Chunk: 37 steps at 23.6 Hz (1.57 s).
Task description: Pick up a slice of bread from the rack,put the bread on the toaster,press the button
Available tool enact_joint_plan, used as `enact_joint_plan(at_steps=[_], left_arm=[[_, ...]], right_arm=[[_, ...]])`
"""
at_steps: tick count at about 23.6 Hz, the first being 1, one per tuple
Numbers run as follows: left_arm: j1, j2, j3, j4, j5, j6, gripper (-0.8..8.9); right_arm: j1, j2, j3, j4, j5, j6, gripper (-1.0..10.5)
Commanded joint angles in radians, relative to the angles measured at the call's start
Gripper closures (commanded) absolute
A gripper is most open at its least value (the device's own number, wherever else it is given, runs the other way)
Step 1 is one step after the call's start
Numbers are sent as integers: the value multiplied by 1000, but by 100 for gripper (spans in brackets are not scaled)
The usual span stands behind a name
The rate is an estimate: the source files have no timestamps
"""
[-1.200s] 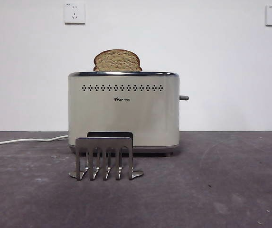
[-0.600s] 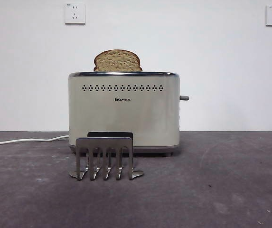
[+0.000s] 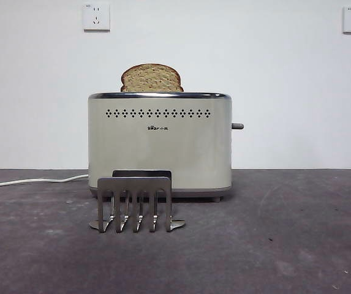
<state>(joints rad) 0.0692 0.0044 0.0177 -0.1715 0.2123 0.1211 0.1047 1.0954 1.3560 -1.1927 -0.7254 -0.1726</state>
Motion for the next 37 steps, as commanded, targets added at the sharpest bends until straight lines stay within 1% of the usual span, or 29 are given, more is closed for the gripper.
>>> enact_joint_plan(at_steps=[1, 5, 6, 7, 8, 11, 12, 14, 17, 18, 20, 24, 26, 30, 34, 37], left_arm=[[3, -2, -14, -1, -2, -7, 816], [3, -2, -14, -1, -2, -7, 816], [3, -2, -14, -1, -2, -7, 816], [3, -2, -14, -1, -2, -7, 816], [3, -2, -14, -1, -2, -7, 816], [3, -2, -14, -1, -2, -7, 816], [3, -2, -14, -1, -2, -7, 816], [3, -2, -14, -1, -2, -7, 816], [3, -2, -14, -1, -2, -7, 816], [3, -2, -14, -1, -2, -7, 816], [3, -2, -14, -1, -2, -7, 816], [3, -2, -14, -1, -2, -7, 816], [3, -2, -14, -1, -2, -7, 816], [3, -2, -14, -1, -2, -7, 816], [3, -2, -14, -1, -2, -7, 816], [3, -2, -14, -1, -2, -7, 816]], right_arm=[[1, -2, -8, 2, -1, -9, 946], [-2, -3, -8, 8, 3, -14, 946], [-14, -20, -8, 19, 10, -41, 946], [-25, -42, -8, 27, 34, -48, 946], [-37, -82, -12, 60, 80, -21, 946], [-56, -212, -56, 233, 196, 108, 946], [-63, -267, -92, 294, 247, 134, 946], [-76, -368, -190, 388, 331, 140, 946], [-89, -520, -424, 611, 412, 180, 946], [-92, -568, -512, 694, 420, 183, 946], [-96, -625, -620, 794, 420, 183, 946], [-98, -730, -824, 953, 421, 183, 946], [-98, -776, -907, 1003, 433, 183, 946], [-98, -865, -1046, 1043, 535, 193, 946], [-98, -948, -1158, 1051, 624, 232, 946], [-97, -1007, -1236, 1055, 651, 267, 946]])
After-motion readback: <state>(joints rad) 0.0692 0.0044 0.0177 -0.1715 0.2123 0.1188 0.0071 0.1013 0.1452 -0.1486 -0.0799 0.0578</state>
